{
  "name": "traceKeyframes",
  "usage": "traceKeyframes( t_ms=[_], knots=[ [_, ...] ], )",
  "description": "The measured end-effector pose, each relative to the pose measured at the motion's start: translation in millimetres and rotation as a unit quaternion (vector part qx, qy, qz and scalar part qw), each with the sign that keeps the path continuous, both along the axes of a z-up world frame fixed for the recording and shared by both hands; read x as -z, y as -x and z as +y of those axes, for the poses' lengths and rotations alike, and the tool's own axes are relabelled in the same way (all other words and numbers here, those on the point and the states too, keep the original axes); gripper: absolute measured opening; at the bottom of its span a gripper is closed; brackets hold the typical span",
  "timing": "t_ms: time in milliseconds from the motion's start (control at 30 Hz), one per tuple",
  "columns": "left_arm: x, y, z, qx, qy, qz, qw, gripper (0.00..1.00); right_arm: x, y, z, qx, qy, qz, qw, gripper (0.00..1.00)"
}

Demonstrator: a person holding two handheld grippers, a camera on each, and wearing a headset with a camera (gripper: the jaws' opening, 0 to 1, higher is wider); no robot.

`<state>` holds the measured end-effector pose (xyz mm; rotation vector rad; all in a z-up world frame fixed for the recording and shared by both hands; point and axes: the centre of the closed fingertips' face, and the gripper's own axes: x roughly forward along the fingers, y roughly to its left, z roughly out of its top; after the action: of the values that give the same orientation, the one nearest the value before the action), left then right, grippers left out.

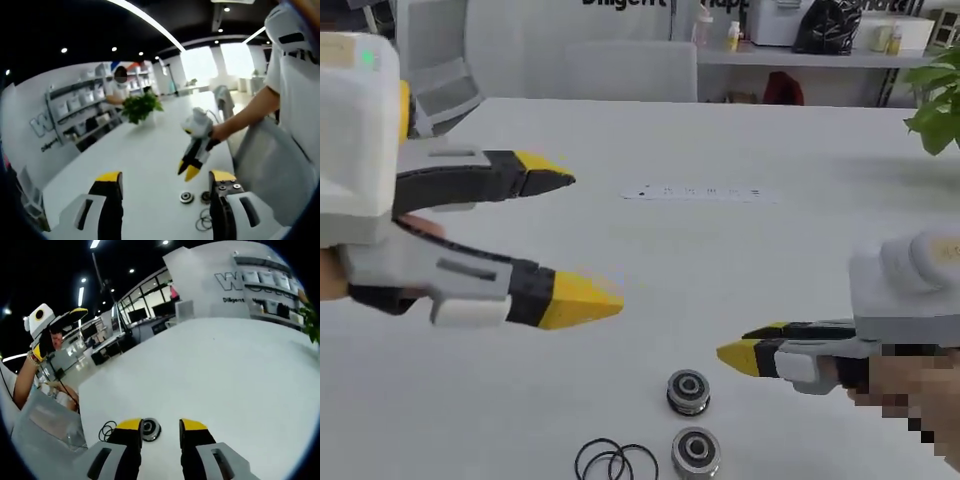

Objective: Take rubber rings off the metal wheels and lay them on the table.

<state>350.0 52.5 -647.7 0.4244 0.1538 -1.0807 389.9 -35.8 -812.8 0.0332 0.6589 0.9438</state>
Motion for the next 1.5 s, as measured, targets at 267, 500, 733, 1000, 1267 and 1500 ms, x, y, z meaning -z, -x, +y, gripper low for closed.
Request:
traceKeyframes(
  t_ms=[267, 500, 733, 1000, 1267, 1500],
  knots=[
    [2.6, -16.4, -30.4, 0.034, -0.009, -0.014, 0.9993, 0.62, 9.2, 3.6, -1.8, -0.017, 0.021, -0.003, 0.9996, 0.28],
    [8.1, -28.9, -52.4, 0.044, 0.022, -0.026, 0.9984, 0.57, 19.8, 9.7, -1.9, -0.032, 0.041, 0.0, 0.9986, 0.27],
    [25.8, -43.8, -62.3, 0.03, 0.045, -0.01, 0.9985, 0.5, 34.4, 20.3, 3.7, -0.059, 0.064, 0.009, 0.9962, 0.27],
    [77.9, -48.5, -55.7, 0.008, 0.038, 0.035, 0.9986, 0.46, 44.1, 25.8, 10.5, -0.081, 0.079, 0.007, 0.9935, 0.29],
    [125.3, -43.9, -54.9, 0.013, -0.01, 0.061, 0.998, 0.35, 47.5, 24.0, 14.2, -0.08, 0.082, -0.001, 0.9935, 0.3],
    [150.7, -32.8, -61.0, 0.028, -0.037, 0.089, 0.9949, 0.33, 51.7, 27.7, 18.6, -0.088, 0.085, 0.001, 0.9924, 0.3]
  ],
)
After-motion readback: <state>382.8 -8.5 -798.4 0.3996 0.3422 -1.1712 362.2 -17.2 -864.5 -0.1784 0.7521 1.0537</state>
